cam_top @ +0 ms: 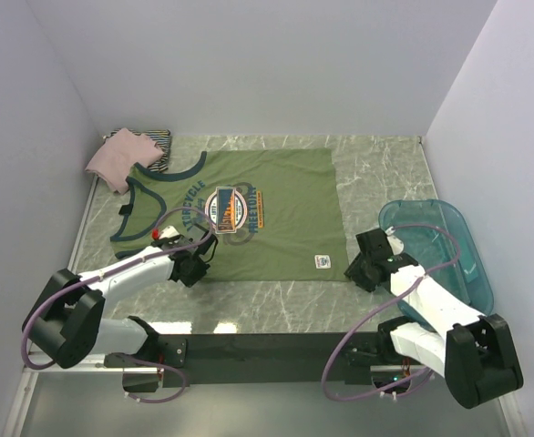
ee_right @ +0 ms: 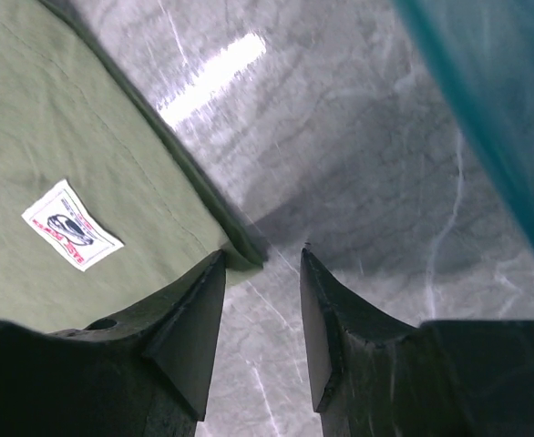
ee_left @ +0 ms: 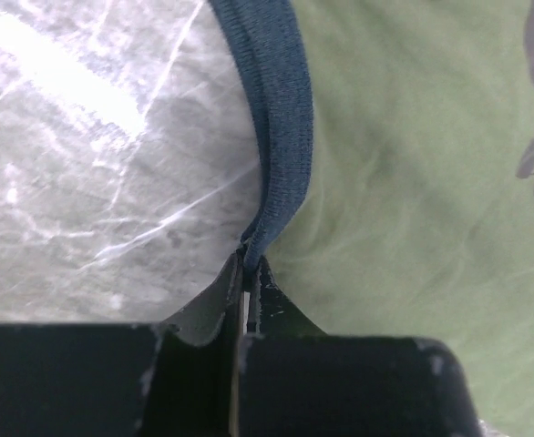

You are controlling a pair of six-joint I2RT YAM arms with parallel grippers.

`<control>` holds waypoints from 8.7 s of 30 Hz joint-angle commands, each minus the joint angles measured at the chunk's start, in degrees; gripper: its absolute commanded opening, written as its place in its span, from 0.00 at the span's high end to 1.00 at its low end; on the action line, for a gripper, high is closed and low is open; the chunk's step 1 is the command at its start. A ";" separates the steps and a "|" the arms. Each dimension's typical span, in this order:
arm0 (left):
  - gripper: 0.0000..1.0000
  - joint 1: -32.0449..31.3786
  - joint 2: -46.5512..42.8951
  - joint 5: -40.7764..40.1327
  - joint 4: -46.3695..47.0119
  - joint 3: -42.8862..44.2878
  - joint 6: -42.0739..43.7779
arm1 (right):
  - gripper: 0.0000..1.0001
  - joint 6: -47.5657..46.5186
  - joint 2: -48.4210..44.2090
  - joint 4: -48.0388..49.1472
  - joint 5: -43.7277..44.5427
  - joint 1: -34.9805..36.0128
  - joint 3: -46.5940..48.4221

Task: Fold and stack the tank tops
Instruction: Flatten the tank top out, then fold the tank top

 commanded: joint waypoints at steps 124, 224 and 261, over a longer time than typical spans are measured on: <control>0.26 22.47 16.01 9.62 9.56 31.62 21.51 | 0.50 -11.23 27.82 2.84 6.19 -2.39 39.20; 0.83 56.32 26.99 2.76 -9.35 34.96 11.93 | 0.51 -9.74 22.81 16.46 1.62 5.45 13.79; 0.47 11.06 19.69 12.61 23.00 23.98 27.06 | 0.43 -4.73 29.92 13.83 2.40 4.30 23.63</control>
